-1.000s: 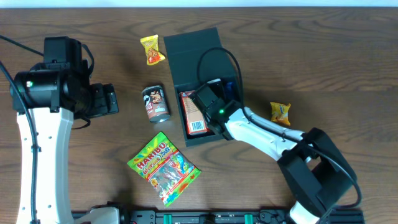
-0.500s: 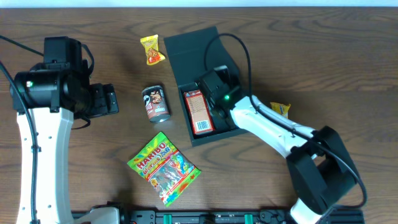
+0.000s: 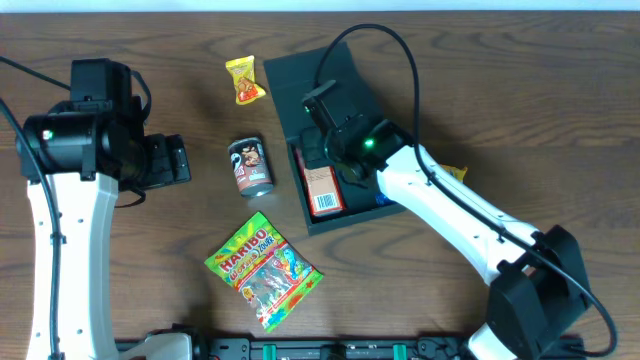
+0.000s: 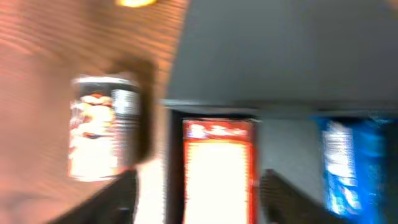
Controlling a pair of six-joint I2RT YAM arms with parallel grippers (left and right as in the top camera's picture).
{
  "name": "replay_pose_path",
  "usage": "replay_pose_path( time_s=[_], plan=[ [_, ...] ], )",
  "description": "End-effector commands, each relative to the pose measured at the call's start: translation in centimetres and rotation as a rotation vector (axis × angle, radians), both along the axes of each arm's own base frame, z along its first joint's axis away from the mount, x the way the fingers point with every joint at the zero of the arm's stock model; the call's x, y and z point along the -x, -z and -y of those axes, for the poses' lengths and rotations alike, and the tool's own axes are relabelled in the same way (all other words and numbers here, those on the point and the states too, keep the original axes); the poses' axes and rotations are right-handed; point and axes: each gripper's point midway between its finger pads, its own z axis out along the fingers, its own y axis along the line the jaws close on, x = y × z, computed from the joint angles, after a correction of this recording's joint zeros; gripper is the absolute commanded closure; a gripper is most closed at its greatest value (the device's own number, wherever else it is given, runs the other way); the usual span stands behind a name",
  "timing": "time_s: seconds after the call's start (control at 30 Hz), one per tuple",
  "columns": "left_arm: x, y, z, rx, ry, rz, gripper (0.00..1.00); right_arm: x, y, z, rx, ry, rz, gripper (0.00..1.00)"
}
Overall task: Pack container
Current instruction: 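Move the right gripper left over the box to the Pringles can, then grasp the Pringles can by its top with the right gripper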
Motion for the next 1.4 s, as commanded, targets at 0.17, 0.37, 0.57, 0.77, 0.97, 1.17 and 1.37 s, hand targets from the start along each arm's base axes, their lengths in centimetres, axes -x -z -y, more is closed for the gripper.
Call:
replay_pose_path(
  time_s=[0.17,0.37,0.57,0.77,0.97,1.17,1.37],
  plan=[
    [0.0,-0.1,-0.2,-0.002,-0.02,0.001,0.05,2.8,-0.9,-3.6,-0.027,0.017,0.013,0.15],
    [0.0,-0.1,-0.2,-0.002,-0.021,0.001,0.05,3.2,-2.3,-5.8,-0.032,0.0,0.055,0.09],
    [0.0,-0.1,-0.2,-0.002,-0.02,0.001,0.05,1.3,-2.5,-7.8,0.006,-0.001,0.042,0.03],
    [0.0,-0.1,-0.2,-0.002,-0.021,0.001,0.05,1.0,-0.7,-9.2,0.087,-0.046,-0.051,0.01],
    [0.0,-0.1,-0.2,-0.002,-0.021,0.001,0.05,1.5,3.3,-10.5,0.119,-0.103,-0.116,0.01],
    [0.0,-0.1,-0.2,-0.002,-0.02,0.001,0.05,1.6,5.2,-11.7,0.14,-0.171,-0.107,0.01],
    [0.0,-0.1,-0.2,-0.002,-0.021,0.001,0.05,2.0,6.5,-12.4,0.162,-0.205,-0.1,0.01]
  ],
)
